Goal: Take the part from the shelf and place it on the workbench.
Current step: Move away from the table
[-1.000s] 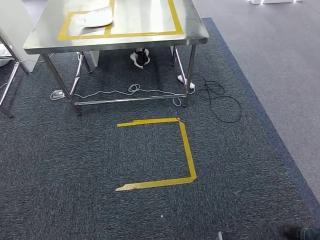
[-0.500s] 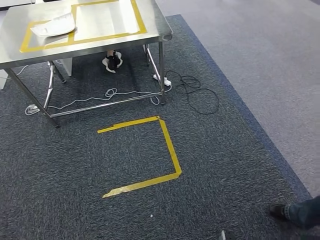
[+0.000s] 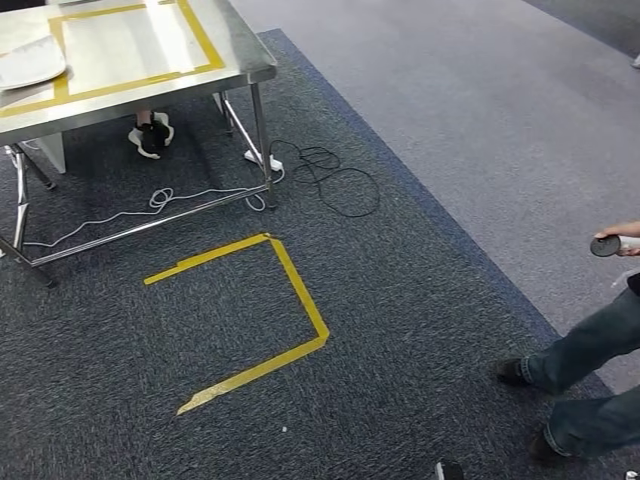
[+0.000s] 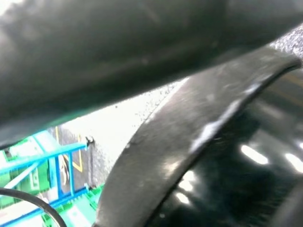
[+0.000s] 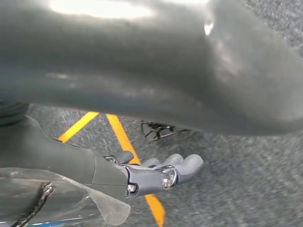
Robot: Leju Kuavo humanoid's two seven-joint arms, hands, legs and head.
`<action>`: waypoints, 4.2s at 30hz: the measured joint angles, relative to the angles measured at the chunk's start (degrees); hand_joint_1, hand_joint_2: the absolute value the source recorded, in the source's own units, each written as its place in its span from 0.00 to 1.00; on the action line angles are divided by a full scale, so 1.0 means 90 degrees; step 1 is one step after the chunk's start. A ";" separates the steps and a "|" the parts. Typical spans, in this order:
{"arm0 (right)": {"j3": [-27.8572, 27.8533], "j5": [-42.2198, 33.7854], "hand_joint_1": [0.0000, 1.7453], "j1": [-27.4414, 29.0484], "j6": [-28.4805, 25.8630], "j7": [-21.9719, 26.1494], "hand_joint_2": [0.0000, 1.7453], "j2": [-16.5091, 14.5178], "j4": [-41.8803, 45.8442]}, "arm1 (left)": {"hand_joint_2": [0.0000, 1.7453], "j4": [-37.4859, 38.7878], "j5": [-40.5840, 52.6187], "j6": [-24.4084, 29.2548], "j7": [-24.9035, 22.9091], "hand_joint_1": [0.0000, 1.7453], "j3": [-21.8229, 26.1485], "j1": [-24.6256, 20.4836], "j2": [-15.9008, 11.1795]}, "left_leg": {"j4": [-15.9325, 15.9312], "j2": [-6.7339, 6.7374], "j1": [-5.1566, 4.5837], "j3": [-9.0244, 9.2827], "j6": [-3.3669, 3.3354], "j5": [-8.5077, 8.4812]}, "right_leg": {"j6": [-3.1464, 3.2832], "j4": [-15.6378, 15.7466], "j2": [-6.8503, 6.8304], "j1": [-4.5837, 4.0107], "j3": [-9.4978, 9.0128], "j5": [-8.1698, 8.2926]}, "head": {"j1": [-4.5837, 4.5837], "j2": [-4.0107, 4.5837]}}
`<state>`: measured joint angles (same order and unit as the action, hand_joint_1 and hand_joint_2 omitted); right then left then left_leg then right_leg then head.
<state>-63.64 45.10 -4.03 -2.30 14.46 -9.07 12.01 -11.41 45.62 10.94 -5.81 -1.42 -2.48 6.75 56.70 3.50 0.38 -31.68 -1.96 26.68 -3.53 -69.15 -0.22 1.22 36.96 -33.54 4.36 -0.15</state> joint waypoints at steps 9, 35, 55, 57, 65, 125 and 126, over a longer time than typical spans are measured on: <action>-0.0186 -0.0209 0.00 -0.0004 0.0263 -0.0131 0.00 0.0164 0.0006 | 0.00 0.0000 0.0234 -0.0051 -0.0040 0.00 0.0000 -0.0065 0.0108 | 0.0343 0.0045 -0.0008 -0.0030 0.0282 0.0308 | 0.0280 0.1497 -0.0172 -0.0023 -0.0799 0.0583 | -0.0048 0.0000; -0.0426 -0.0217 0.00 -0.0030 0.0191 -0.0346 0.00 0.0275 0.0009 | 0.00 0.0007 0.0398 -0.0192 -0.0182 0.00 -0.0017 -0.0124 0.0254 | 0.0047 0.0316 -0.0066 0.0145 0.0075 0.0117 | 0.0061 0.1418 -0.0502 -0.0031 -0.0808 0.0501 | 0.0021 0.0000; -0.0430 -0.0056 0.00 0.0011 0.0083 -0.0352 0.00 0.0168 -0.0001 | 0.00 0.0017 0.0180 -0.0109 -0.0208 0.00 0.0036 -0.0051 0.0197 | -0.0059 -0.0566 0.0018 0.0194 -0.0005 0.0065 | 0.0084 0.1051 0.0534 -0.0043 -0.0323 0.0508 | 0.0005 0.0000; -0.0430 -0.0052 0.00 -0.0013 0.0083 -0.0355 0.00 0.0166 -0.0001 | 0.00 0.0017 0.0180 -0.0110 -0.0212 0.00 0.0038 -0.0037 0.0203 | -0.0091 -0.0377 0.0017 0.0189 -0.0035 0.0048 | 0.0050 0.0268 0.0194 -0.0044 0.0056 0.0098 | 0.0031 0.0000; -0.0424 0.0002 0.00 -0.0031 0.0064 -0.0386 0.00 0.0137 -0.0002 | 0.00 0.0017 0.0161 -0.0093 -0.0238 0.00 0.0083 -0.0022 0.0199 | 0.0015 0.0230 -0.0024 0.0202 0.0128 0.0142 | 0.0006 0.1309 -0.0537 0.0016 -0.0670 0.0583 | 0.0034 0.0000; 0.0189 0.0783 0.00 -0.0028 0.0016 -0.0529 0.00 -0.0047 -0.0043 | 0.00 0.0039 -0.0209 0.0071 0.0799 0.00 0.0792 0.0141 0.0242 | -0.0138 0.0075 -0.0063 0.0272 0.0040 0.0087 | -0.0003 0.0731 -0.0212 -0.0021 -0.0217 0.0572 | 0.0038 -0.0001; 0.0189 0.0780 0.00 -0.0041 0.0017 -0.0528 0.00 -0.0048 -0.0043 | 0.00 0.0039 -0.0203 0.0071 0.0807 0.00 0.0792 0.0139 0.0246 | -0.0106 0.0130 -0.0068 0.0272 0.0081 0.0116 | 0.0021 0.1093 -0.0315 -0.0023 -0.0438 0.0677 | 0.0036 -0.0001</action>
<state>-61.94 52.12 -4.40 -2.15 9.70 -9.50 11.62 -11.06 43.79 11.58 1.45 5.70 -1.22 8.96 55.75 4.67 -0.24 -29.24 -1.23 27.72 -3.34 -59.32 -3.05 1.02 33.02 -27.45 4.68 -0.16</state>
